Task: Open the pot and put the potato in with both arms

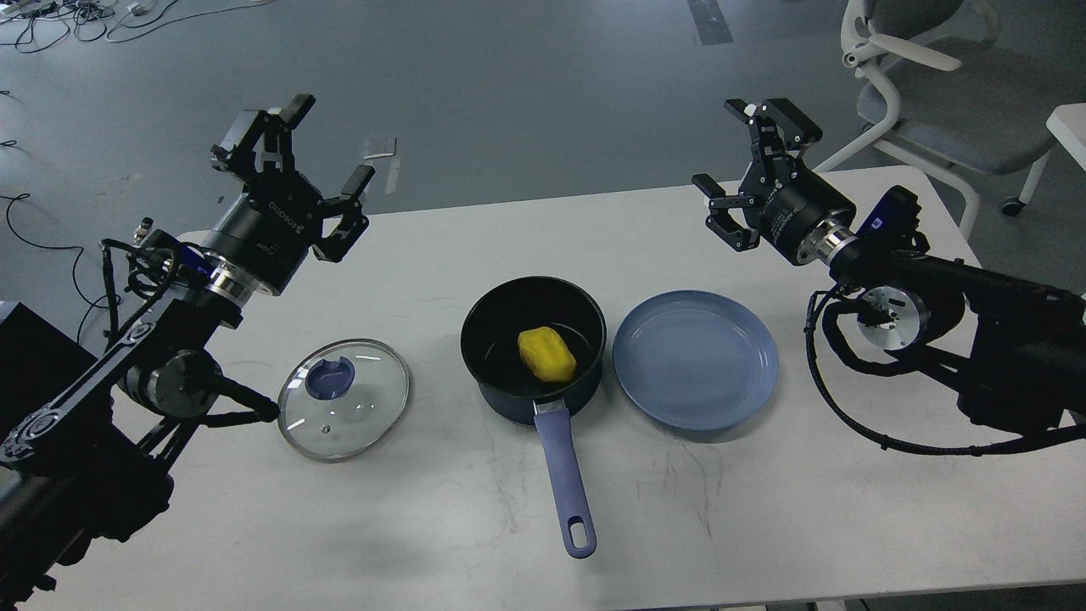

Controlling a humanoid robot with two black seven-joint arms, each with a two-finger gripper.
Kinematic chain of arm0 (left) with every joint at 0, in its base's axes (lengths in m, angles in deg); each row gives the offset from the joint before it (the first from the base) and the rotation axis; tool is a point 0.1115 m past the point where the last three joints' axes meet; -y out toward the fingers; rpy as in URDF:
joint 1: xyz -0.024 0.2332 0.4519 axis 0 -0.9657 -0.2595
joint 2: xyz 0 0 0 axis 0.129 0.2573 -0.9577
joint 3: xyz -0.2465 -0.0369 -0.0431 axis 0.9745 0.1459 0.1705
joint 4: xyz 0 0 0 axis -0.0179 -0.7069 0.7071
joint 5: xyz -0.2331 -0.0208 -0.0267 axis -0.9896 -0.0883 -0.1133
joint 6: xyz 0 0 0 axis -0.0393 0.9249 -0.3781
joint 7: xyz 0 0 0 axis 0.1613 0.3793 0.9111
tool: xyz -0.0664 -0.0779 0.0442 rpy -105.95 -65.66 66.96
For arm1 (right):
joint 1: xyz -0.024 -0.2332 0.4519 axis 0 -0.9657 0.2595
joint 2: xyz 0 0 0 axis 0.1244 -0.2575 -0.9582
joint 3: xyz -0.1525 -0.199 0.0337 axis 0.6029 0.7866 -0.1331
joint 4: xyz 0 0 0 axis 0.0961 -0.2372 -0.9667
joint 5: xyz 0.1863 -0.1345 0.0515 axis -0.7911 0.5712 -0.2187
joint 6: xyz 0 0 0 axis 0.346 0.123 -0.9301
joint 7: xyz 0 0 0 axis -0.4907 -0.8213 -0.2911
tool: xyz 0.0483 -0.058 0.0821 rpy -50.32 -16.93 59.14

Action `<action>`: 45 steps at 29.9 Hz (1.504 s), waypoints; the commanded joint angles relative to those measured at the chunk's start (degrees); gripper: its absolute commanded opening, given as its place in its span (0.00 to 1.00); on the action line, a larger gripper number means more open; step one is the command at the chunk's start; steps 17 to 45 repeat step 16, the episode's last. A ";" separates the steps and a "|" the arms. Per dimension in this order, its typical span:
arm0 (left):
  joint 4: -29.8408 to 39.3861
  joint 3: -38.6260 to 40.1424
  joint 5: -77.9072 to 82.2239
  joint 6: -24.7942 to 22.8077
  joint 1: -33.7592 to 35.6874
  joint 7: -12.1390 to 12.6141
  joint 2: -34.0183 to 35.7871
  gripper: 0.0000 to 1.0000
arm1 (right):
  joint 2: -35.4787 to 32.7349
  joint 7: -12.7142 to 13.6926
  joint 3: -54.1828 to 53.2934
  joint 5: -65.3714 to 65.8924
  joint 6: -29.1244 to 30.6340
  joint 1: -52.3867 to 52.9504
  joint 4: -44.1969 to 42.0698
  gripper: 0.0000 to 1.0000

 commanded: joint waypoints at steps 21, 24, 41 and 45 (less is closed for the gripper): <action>-0.02 0.58 1.33 -0.44 -2.94 1.09 -3.90 0.98 | -1.21 -0.01 -0.07 0.07 7.29 -3.63 -1.76 1.00; -0.02 0.58 1.33 -0.44 -2.94 1.09 -3.90 0.98 | -1.21 -0.01 -0.07 0.07 7.29 -3.63 -1.76 1.00; -0.02 0.58 1.33 -0.44 -2.94 1.09 -3.90 0.98 | -1.21 -0.01 -0.07 0.07 7.29 -3.63 -1.76 1.00; -0.02 0.58 1.33 -0.44 -2.94 1.09 -3.90 0.98 | -1.21 -0.01 -0.07 0.07 7.29 -3.63 -1.76 1.00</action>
